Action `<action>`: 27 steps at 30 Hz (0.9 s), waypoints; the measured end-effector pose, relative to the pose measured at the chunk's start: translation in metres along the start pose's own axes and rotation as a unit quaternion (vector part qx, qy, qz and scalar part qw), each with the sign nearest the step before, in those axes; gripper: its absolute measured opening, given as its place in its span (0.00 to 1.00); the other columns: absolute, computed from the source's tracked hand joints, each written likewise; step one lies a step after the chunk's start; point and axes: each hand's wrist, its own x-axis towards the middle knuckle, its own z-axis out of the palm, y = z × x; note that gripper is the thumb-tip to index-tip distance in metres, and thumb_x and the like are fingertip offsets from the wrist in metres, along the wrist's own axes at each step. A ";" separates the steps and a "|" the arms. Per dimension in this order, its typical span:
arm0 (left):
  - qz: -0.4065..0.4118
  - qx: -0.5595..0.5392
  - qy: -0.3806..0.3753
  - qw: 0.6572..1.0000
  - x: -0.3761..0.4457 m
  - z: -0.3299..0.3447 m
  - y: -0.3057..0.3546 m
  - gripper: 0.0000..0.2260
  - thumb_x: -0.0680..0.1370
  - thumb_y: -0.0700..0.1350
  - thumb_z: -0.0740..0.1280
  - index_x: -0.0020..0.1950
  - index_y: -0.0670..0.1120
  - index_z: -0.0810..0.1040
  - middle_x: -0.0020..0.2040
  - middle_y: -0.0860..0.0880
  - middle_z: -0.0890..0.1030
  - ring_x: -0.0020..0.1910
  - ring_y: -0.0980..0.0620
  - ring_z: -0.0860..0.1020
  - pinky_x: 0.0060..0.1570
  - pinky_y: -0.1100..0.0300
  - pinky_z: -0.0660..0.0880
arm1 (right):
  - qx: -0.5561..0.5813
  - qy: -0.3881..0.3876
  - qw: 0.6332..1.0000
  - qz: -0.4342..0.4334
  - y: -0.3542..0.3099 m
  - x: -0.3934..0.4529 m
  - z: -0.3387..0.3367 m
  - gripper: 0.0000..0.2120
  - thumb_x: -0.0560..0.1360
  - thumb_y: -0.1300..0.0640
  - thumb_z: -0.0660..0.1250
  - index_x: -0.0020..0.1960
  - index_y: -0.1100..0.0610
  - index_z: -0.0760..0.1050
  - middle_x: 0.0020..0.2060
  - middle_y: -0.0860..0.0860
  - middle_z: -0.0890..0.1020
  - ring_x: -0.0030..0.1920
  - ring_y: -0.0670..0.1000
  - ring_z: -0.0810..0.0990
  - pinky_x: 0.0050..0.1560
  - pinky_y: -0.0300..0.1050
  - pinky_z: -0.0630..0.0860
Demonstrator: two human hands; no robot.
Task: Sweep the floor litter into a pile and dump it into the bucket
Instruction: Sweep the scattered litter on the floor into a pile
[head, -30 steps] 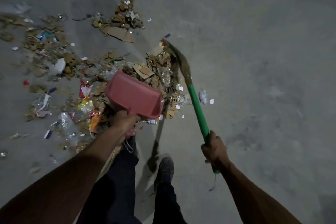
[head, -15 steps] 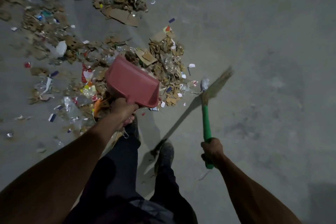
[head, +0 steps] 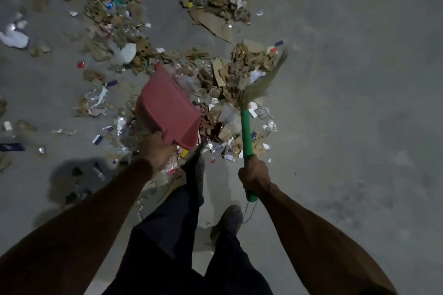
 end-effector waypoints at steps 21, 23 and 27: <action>0.013 -0.078 0.054 0.995 -0.001 -0.030 0.005 0.02 0.77 0.38 0.66 0.49 0.41 0.76 0.32 0.46 0.74 0.24 0.53 0.70 0.16 0.67 0.62 | -0.027 0.084 0.969 -0.232 -0.057 -0.039 -0.004 0.22 0.75 0.61 0.62 0.68 0.56 0.65 0.46 0.54 0.80 0.40 0.54 0.80 0.40 0.55 0.81; 0.021 -0.066 0.056 0.996 -0.011 -0.022 0.006 0.05 0.76 0.38 0.68 0.51 0.41 0.77 0.35 0.45 0.77 0.27 0.51 0.73 0.16 0.68 0.65 | 0.014 0.092 0.977 -0.193 -0.020 -0.059 -0.003 0.20 0.75 0.61 0.62 0.66 0.56 0.66 0.46 0.53 0.79 0.41 0.55 0.80 0.40 0.54 0.81; 0.039 -0.065 0.035 0.997 -0.037 -0.004 -0.002 0.08 0.75 0.37 0.68 0.53 0.39 0.78 0.38 0.43 0.78 0.29 0.49 0.74 0.24 0.62 0.70 | 0.113 0.108 0.984 -0.090 0.053 -0.099 0.002 0.15 0.77 0.61 0.63 0.62 0.53 0.66 0.43 0.56 0.80 0.35 0.57 0.81 0.32 0.52 0.81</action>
